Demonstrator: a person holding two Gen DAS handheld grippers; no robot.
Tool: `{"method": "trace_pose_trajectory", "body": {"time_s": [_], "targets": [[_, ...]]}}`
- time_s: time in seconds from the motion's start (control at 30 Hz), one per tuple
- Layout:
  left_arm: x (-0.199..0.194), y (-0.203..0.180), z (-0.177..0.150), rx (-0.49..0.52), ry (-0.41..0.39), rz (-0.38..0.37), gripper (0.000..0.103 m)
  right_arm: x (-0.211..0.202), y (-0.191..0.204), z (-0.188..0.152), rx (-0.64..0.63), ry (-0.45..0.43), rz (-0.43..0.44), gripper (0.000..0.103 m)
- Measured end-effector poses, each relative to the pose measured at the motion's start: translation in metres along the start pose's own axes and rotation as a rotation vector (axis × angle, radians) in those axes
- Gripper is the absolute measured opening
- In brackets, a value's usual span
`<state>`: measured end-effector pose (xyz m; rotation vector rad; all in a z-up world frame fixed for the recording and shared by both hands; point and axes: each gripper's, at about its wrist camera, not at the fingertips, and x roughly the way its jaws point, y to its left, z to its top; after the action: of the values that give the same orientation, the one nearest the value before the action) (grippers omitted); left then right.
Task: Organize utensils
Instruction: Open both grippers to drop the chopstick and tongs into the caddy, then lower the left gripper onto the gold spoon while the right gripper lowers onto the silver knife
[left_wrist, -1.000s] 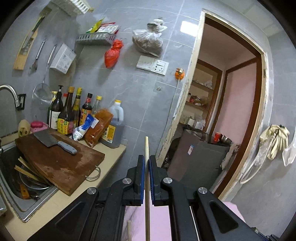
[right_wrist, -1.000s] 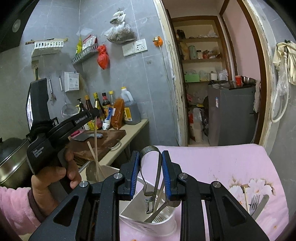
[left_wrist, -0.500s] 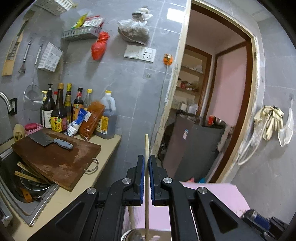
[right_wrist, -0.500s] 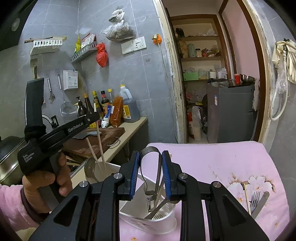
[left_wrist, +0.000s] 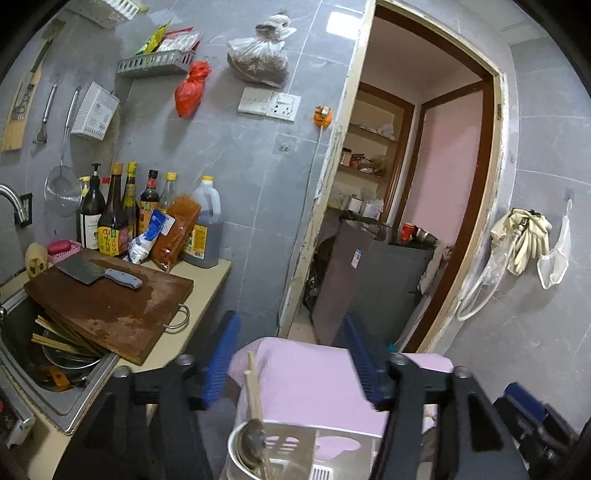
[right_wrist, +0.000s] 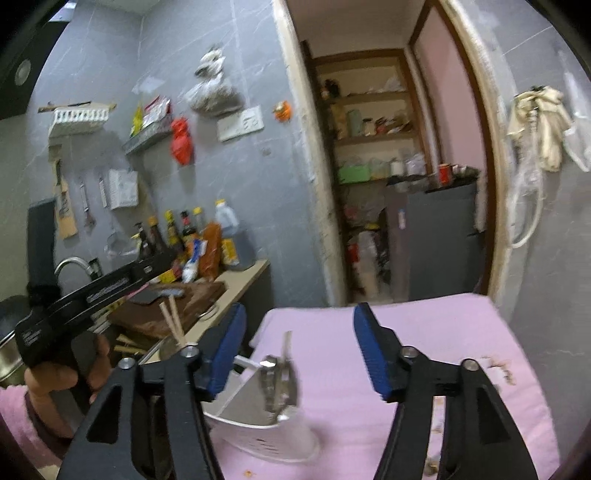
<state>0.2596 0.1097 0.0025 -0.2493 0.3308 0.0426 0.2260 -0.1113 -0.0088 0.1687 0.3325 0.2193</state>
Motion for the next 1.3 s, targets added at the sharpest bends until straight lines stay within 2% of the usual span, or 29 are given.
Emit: {"method": "trace_pose_trajectory", "body": {"time_s": [0.1, 0.17, 0.23, 0.33, 0.5, 0.7, 0.87, 0.97, 1.07, 1.3], "targets": [[-0.012, -0.012, -0.002, 0.019, -0.010, -0.003, 0.077, -0.015, -0.016, 0.006, 0.009, -0.025, -0.051, 0.072], [-0.018, -0.020, -0.004, 0.029, -0.015, -0.006, 0.086, -0.025, -0.028, 0.009, 0.010, -0.037, -0.082, 0.085], [-0.025, -0.032, -0.008, 0.046, -0.017, -0.011, 0.096, -0.036, -0.040, 0.011, 0.008, -0.054, -0.116, 0.092], [-0.035, -0.050, -0.015, 0.081, -0.026, -0.011, 0.100, -0.050, -0.059, 0.013, 0.000, -0.064, -0.149, 0.100], [-0.050, -0.086, -0.031, 0.153, -0.035, -0.008, 0.101, -0.064, -0.093, 0.014, -0.007, -0.055, -0.185, 0.101], [-0.061, -0.122, -0.052, 0.173, -0.034, -0.029, 0.102, -0.077, -0.131, 0.011, -0.021, -0.047, -0.213, 0.101], [-0.065, -0.150, -0.073, 0.168, -0.028, -0.029, 0.102, -0.076, -0.166, -0.002, -0.016, -0.002, -0.229, 0.101], [-0.062, -0.165, -0.089, 0.166, 0.019, -0.033, 0.102, -0.068, -0.188, -0.014, -0.004, 0.041, -0.237, 0.101], [-0.055, -0.180, -0.110, 0.162, 0.098, -0.053, 0.102, -0.057, -0.209, -0.028, 0.021, 0.083, -0.231, 0.101], [-0.027, -0.195, -0.155, 0.173, 0.233, -0.016, 0.102, -0.024, -0.245, -0.063, 0.058, 0.178, -0.181, 0.101]]}}
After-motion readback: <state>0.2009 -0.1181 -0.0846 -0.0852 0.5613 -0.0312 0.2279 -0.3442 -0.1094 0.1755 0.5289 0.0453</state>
